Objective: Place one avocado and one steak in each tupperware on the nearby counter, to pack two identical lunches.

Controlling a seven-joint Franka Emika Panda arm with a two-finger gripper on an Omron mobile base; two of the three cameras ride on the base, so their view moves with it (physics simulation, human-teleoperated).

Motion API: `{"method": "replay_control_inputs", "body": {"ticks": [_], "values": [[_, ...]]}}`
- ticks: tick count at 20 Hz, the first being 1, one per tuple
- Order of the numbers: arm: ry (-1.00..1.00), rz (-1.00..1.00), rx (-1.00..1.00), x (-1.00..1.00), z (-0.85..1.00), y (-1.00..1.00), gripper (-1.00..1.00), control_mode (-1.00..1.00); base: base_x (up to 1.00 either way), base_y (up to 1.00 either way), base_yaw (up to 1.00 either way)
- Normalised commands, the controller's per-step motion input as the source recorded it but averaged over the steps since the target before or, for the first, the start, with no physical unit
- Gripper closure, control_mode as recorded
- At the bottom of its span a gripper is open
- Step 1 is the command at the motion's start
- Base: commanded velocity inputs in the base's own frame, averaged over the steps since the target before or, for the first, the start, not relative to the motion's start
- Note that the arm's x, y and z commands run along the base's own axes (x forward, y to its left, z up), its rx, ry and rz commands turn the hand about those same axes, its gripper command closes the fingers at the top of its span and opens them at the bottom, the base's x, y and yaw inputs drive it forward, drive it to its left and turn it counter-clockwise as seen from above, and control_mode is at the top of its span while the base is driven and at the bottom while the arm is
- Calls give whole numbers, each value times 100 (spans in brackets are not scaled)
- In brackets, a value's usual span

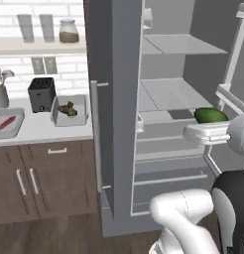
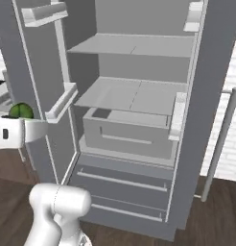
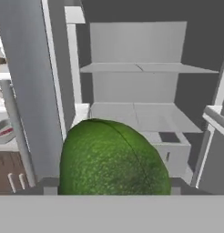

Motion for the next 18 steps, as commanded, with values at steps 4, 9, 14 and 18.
{"method": "replay_control_inputs", "body": {"ticks": [4, 9, 14, 18], "values": [[0, 0, 0, 0, 0, 0, 100, 100, 13, 100, 9], [0, 0, 0, 0, 0, 0, 100, 100, 49, 100, 3], [0, 0, 0, 0, 0, 0, 100, 100, 86, 100, 0], [0, 0, 0, 0, 0, 0, 100, 100, 100, 100, 0]]}}
